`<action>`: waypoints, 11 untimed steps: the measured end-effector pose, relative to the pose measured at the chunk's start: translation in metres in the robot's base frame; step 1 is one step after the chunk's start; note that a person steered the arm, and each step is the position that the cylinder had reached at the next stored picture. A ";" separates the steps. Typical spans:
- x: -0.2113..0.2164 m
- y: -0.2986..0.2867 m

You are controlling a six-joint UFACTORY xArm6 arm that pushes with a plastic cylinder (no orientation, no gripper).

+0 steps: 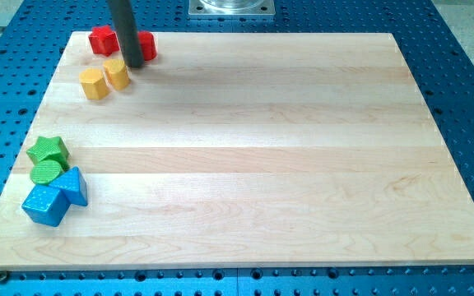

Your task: Push the yellow heart to the right of the red circle

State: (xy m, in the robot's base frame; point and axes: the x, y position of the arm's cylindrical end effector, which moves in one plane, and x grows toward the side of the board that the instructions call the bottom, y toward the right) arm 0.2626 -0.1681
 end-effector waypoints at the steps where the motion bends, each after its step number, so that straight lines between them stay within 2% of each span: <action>1: -0.009 0.000; 2: -0.003 -0.033; 3: 0.020 -0.057; 4: 0.068 -0.038; 5: 0.070 0.027; 6: 0.093 0.018; 7: 0.119 0.057; 8: 0.064 0.073; 10: 0.009 0.066; 11: -0.001 0.077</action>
